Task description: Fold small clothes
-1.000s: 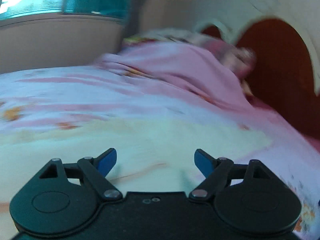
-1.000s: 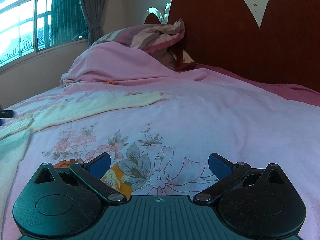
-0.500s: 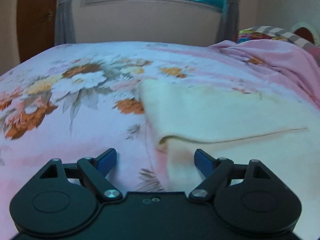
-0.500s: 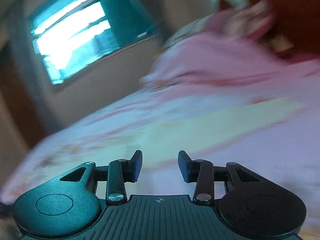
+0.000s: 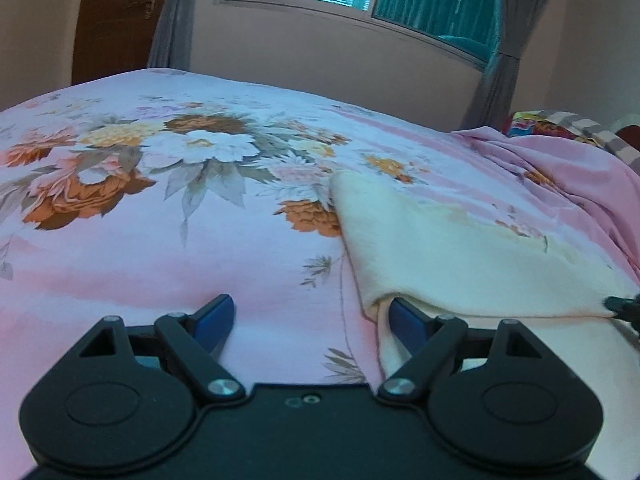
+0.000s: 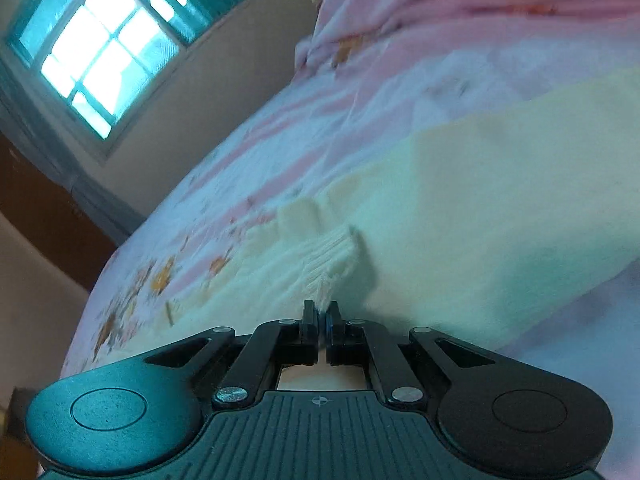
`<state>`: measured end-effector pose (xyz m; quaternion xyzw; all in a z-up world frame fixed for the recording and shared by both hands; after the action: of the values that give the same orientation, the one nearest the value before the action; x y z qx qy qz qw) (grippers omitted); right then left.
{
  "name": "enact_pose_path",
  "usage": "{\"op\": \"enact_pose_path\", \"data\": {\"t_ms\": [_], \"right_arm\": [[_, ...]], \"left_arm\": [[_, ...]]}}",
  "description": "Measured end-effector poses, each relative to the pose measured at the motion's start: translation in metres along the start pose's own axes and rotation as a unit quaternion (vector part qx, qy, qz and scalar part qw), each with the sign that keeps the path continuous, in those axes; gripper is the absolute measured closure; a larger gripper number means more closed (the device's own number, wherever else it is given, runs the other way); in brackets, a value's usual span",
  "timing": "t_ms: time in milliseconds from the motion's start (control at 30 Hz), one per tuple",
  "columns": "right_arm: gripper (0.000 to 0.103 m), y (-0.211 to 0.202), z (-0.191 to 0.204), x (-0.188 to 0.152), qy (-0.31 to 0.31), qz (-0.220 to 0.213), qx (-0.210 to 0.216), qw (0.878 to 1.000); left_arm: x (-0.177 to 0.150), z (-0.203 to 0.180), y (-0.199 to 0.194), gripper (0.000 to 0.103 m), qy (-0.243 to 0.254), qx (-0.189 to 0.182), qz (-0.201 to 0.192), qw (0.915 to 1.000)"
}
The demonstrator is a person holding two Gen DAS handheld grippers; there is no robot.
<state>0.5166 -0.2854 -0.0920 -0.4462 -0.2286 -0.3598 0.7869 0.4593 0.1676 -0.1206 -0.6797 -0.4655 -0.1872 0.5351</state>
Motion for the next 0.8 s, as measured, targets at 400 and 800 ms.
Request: {"op": "enact_pose_path", "data": {"t_ms": [400, 800], "right_arm": [[0.023, -0.15, -0.136, 0.006, 0.025, -0.141, -0.094, 0.985], [0.062, -0.166, -0.308, 0.05, 0.181, -0.139, -0.166, 0.96]], "left_arm": [[-0.002, 0.058, -0.042, 0.018, 0.06, 0.079, 0.002, 0.9951], [0.013, 0.129, -0.06, 0.014, -0.011, 0.176, -0.012, 0.9842]]}}
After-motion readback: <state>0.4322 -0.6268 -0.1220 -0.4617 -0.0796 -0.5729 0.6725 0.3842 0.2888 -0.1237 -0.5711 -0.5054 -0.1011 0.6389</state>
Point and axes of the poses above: each gripper's, at about its wrist camera, not at the fingertips, and y roughly the way its jaws point, z to its left, x to its top, the point moved 1 cm from there along y, roughly the way its jaws point, and after that the axes turned 11 degrees about -y, right-handed, at the moved point
